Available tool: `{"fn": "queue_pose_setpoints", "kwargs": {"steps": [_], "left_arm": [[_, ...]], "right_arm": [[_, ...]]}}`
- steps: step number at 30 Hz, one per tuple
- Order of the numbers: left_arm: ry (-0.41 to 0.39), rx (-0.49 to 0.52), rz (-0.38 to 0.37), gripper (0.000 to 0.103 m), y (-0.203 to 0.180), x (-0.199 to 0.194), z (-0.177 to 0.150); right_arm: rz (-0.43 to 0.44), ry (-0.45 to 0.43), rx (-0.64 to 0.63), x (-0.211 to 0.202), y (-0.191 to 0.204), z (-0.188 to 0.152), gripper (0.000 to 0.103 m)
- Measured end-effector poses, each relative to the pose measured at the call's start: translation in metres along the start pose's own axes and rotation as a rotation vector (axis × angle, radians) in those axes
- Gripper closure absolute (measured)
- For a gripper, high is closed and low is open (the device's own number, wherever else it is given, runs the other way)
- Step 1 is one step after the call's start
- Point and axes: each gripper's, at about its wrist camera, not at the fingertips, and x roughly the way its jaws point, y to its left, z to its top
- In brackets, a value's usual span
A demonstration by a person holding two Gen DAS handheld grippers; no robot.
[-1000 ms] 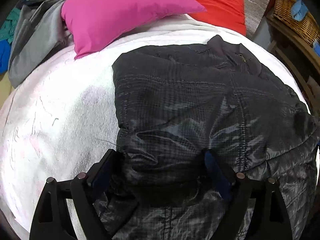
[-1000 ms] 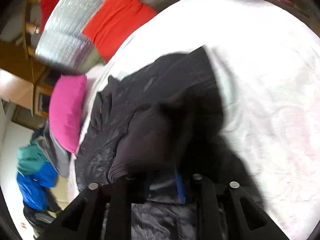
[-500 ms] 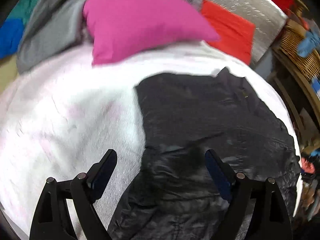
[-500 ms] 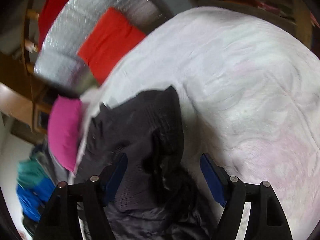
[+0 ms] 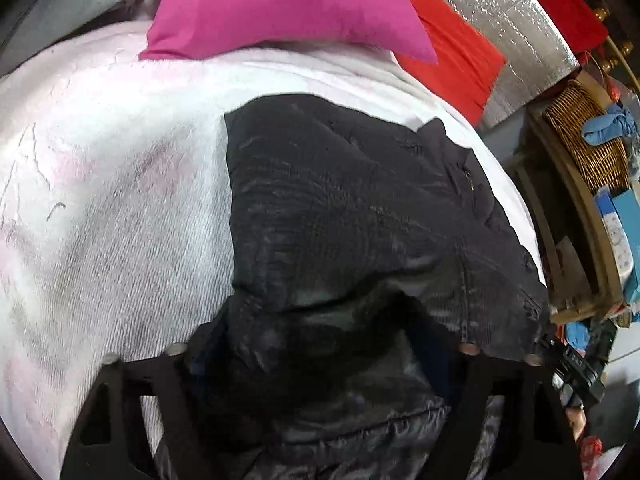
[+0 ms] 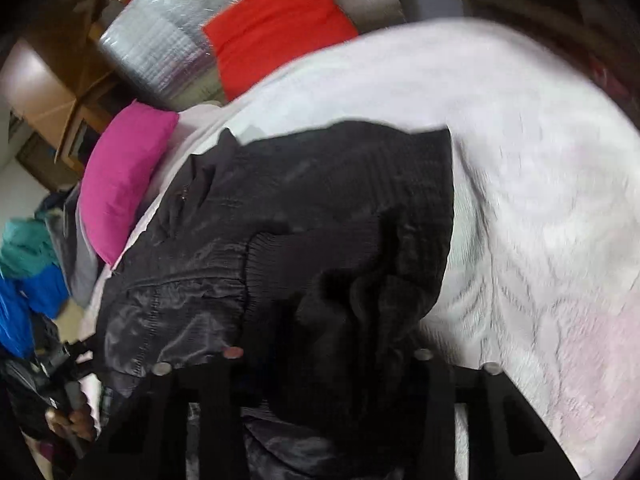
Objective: Fold large clothes
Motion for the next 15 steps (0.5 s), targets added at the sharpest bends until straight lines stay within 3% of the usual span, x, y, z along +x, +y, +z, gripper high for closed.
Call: {"fn": "queue_pose_setpoints", "kwargs": {"steps": [7,11,15], "left_arm": [[-0.043,0.025,0.041,0.044,-0.005,0.011,0.01],[-0.075,-0.022,0.013,0.064,0.0,0.009,0.02],[-0.127,-0.014,0.007,0.07,-0.003,0.005,0.033]], "right_arm": [[-0.078,-0.043,-0.032,0.011,0.011,0.011,0.071],[-0.091,-0.122,-0.044,0.003,0.015,0.021,0.078],[-0.071,-0.205,-0.034,0.001,0.022,0.037,0.079]]}}
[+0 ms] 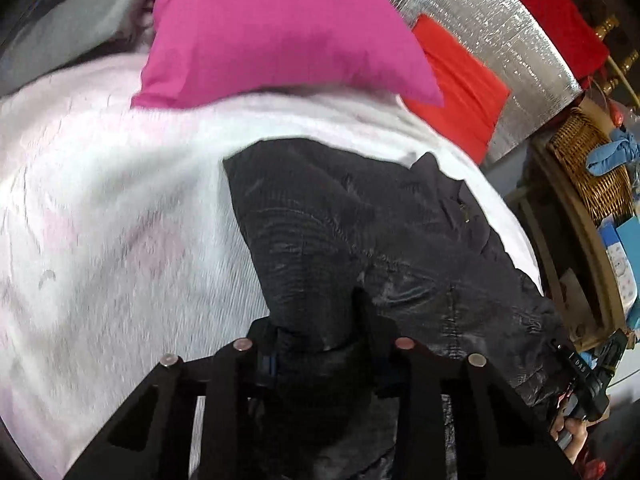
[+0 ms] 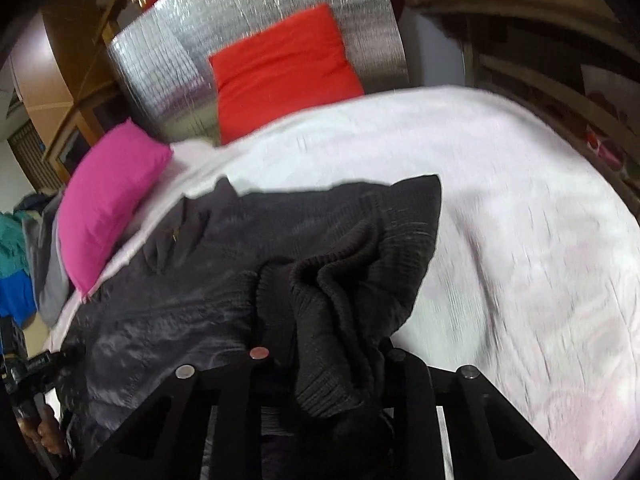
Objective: Fold large clothes
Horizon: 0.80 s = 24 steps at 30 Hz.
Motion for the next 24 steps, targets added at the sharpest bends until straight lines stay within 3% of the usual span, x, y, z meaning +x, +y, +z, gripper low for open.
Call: {"fn": "queue_pose_setpoints", "kwargs": {"steps": [3,6,9,11,14,18,21,24], "left_arm": [[-0.04,0.037,0.023,0.071,-0.007,0.003,0.008],[-0.048,0.037,0.047,0.071,-0.008,0.016,0.015],[-0.038,0.045,0.068,0.07,-0.004,0.021,0.014],[-0.029,0.056,0.082,0.067,-0.006,0.021,0.014],[-0.005,0.042,0.085,0.063,-0.007,0.015,0.011],[0.02,0.064,0.134,0.047,-0.01,-0.001,0.008],[0.018,0.099,0.14,0.035,-0.007,-0.025,-0.002],[0.037,0.102,0.133,0.032,0.002,-0.041,-0.017]], "right_arm": [[-0.013,-0.034,0.005,0.011,0.001,0.008,0.079],[-0.035,-0.011,0.017,0.03,-0.004,0.005,0.079],[-0.003,0.026,0.065,0.04,-0.015,0.003,0.076],[0.021,0.059,0.093,0.039,-0.019,0.006,0.066],[0.106,0.142,0.192,0.033,-0.037,0.009,0.038],[0.189,0.129,0.251,-0.001,-0.058,0.008,0.038],[0.198,0.117,0.254,-0.027,-0.075,0.004,0.038],[0.194,0.129,0.277,-0.043,-0.096,-0.01,0.038]]}}
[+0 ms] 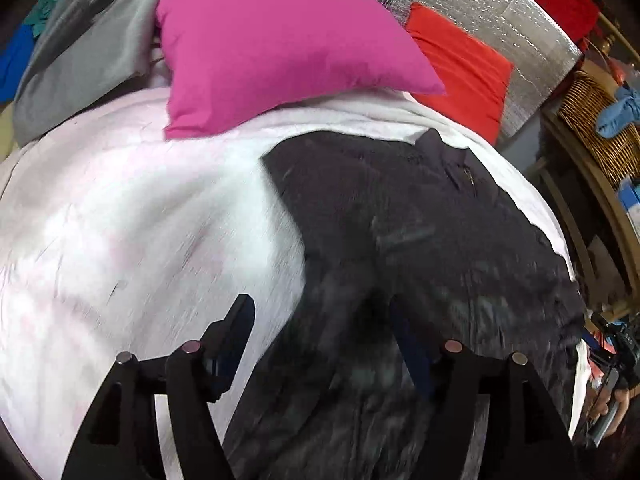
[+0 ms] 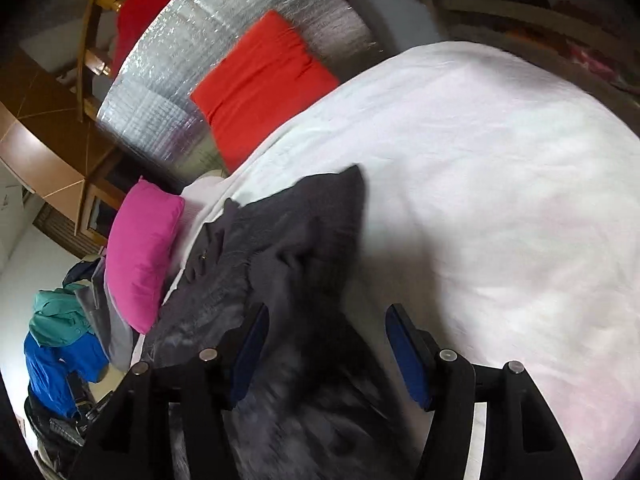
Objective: Fold large clothes
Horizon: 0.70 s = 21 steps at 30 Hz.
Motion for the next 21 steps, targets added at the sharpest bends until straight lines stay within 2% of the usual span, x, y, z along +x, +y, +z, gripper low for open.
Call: {"fn": "queue_pose_setpoints", "kwargs": {"steps": [3,8,11,15,17,18,19,20,21], "left_arm": [[0.046,-0.026,-0.013,0.033,0.012,-0.007,-0.018],[0.046,-0.043,0.003,0.032,0.033,-0.029,-0.052],[0.075,-0.058,-0.033,0.033,0.035,-0.037,-0.076],[0.081,-0.042,-0.055,0.034,0.034,-0.05,-0.104],[0.077,-0.015,-0.037,0.052,0.031,-0.052,-0.114],[0.076,-0.007,-0.033,0.055,0.03,-0.053,-0.119],[0.074,0.0,-0.029,0.058,0.028,-0.053,-0.122],[0.072,0.007,-0.025,0.059,0.027,-0.053,-0.125],[0.074,0.017,-0.019,0.06,0.025,-0.051,-0.126]], "right_arm": [[0.016,0.055,0.037,-0.007,-0.018,-0.011,0.038],[0.071,0.132,0.068,-0.014,-0.032,-0.043,0.038],[0.078,0.177,0.073,-0.007,-0.035,-0.059,0.038],[0.103,0.148,0.061,-0.014,-0.034,-0.079,0.039],[0.085,0.127,0.038,-0.022,-0.032,-0.088,0.051],[0.075,0.126,0.027,-0.025,-0.031,-0.092,0.057],[0.078,0.139,0.028,-0.025,-0.031,-0.096,0.075],[0.073,0.142,0.03,-0.028,-0.032,-0.102,0.082],[0.058,0.132,0.02,-0.03,-0.031,-0.106,0.082]]}}
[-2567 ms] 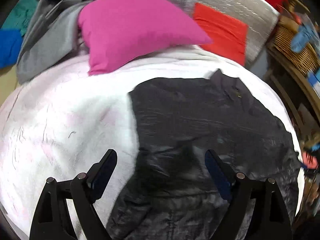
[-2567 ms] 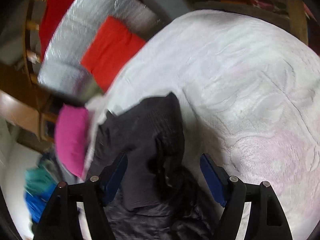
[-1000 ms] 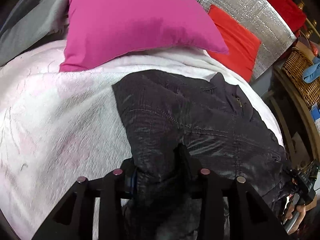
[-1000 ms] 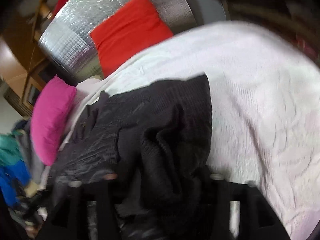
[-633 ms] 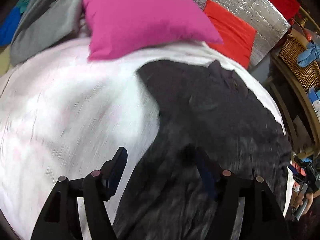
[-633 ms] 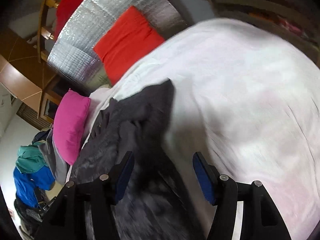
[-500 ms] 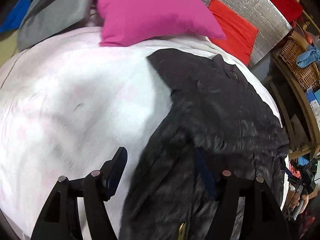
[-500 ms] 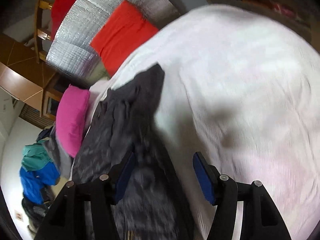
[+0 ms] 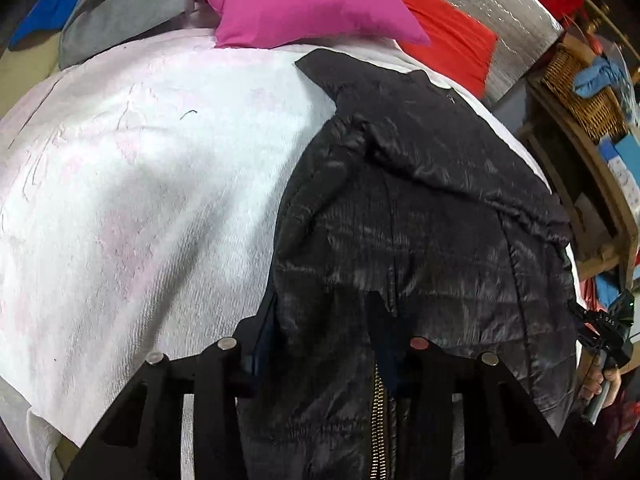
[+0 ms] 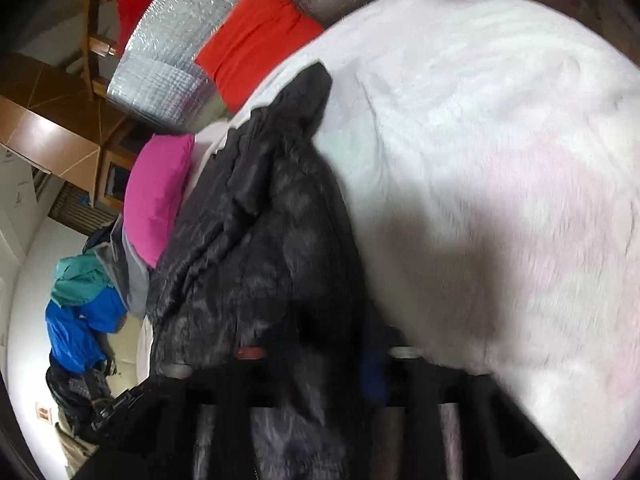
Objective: Fold large clothes
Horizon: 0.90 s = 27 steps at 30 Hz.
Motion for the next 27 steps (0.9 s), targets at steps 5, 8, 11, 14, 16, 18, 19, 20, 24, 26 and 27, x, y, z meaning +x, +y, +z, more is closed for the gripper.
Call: {"fn": "queue_pose_setpoints", "kwargs": {"steps": [5,8,11,14,16,18,19,20,24,26,27], "left_arm": [[0.011,0.007,0.032,0.057,0.002,0.008,0.004],[0.019,0.002,0.025,0.053,0.003,0.012,0.005],[0.007,0.019,0.026,0.058,0.001,0.012,0.004],[-0.005,0.035,0.027,0.081,-0.002,0.011,0.004],[-0.02,0.034,0.013,0.089,-0.002,0.009,0.008],[-0.047,0.042,0.004,0.09,-0.003,0.003,0.008],[-0.06,0.048,0.003,0.091,-0.004,0.0,0.009],[-0.076,0.058,0.004,0.091,-0.005,-0.003,0.009],[-0.06,0.038,0.016,0.09,0.004,0.0,0.011],[-0.027,0.019,0.026,0.085,0.009,0.006,0.01],[-0.02,0.014,0.032,0.084,0.011,0.007,0.01]], "right_arm": [[0.025,-0.022,-0.006,-0.005,0.005,-0.006,0.082],[0.073,-0.036,-0.016,-0.01,0.011,-0.008,0.08],[0.054,0.027,0.028,0.004,0.004,-0.009,0.078],[0.019,0.006,-0.041,0.002,0.013,-0.012,0.086],[-0.001,-0.057,-0.103,-0.01,0.026,-0.015,0.092],[0.018,-0.138,-0.137,-0.027,0.034,-0.018,0.093],[0.021,-0.168,-0.148,-0.034,0.038,-0.02,0.093],[0.017,-0.189,-0.16,-0.038,0.042,-0.022,0.093],[-0.091,-0.149,-0.166,-0.025,0.036,-0.024,0.093],[-0.127,-0.072,-0.122,-0.012,0.027,-0.023,0.09],[-0.107,-0.062,-0.091,-0.013,0.022,-0.023,0.089]]}}
